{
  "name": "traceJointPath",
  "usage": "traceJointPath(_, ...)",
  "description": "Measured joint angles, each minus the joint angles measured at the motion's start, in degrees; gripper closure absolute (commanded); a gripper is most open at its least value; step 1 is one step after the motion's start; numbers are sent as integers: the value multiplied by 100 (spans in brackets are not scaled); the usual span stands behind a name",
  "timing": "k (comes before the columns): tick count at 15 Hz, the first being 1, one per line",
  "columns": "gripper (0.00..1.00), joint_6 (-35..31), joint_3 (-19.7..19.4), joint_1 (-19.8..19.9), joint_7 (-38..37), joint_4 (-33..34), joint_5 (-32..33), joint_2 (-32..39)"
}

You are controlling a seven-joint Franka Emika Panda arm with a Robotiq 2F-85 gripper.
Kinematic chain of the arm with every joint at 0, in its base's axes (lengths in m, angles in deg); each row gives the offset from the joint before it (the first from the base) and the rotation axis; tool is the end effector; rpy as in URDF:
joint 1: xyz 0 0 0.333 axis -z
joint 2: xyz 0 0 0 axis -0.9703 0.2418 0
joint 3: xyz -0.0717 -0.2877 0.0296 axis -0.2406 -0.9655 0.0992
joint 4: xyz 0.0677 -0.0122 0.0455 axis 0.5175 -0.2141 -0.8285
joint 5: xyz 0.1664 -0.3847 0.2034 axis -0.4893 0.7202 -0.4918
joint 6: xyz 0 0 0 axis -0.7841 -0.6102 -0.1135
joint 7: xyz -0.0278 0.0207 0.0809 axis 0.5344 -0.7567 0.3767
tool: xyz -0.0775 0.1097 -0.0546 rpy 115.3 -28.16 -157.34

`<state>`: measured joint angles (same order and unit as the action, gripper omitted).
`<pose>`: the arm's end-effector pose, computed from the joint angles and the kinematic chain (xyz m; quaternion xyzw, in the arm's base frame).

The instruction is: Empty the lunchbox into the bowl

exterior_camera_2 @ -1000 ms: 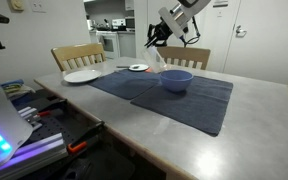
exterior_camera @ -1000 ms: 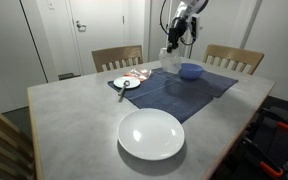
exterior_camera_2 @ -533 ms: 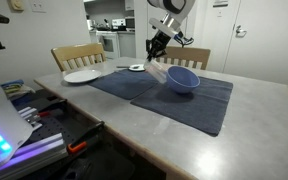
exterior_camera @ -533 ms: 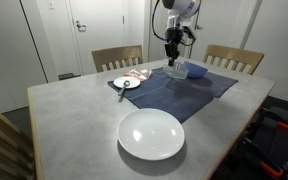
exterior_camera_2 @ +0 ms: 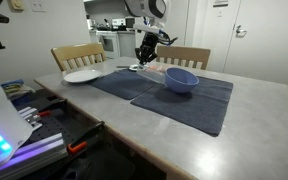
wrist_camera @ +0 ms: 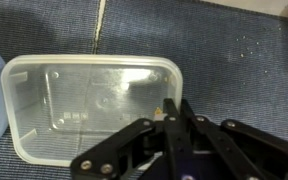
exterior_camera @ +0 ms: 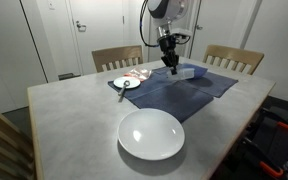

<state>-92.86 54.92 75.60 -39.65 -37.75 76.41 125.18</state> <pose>0.6675 -0.0047 0.1046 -0.9628 -0.0874 0.2513 0.0466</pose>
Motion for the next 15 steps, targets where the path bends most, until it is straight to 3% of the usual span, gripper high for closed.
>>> traceJointPath(5, 98, 221, 238, -334, -242, 243, 443, 9)
traceJointPath(12, 98, 229, 355, -341, -242, 586, 412, 141)
traceJointPath(13, 89, 228, 360, -340, -242, 638, 406, 188)
traceJointPath(14, 67, 227, 371, -340, -242, 684, 405, 232)
traceJointPath(15, 64, 227, 385, -340, -242, 736, 405, 277)
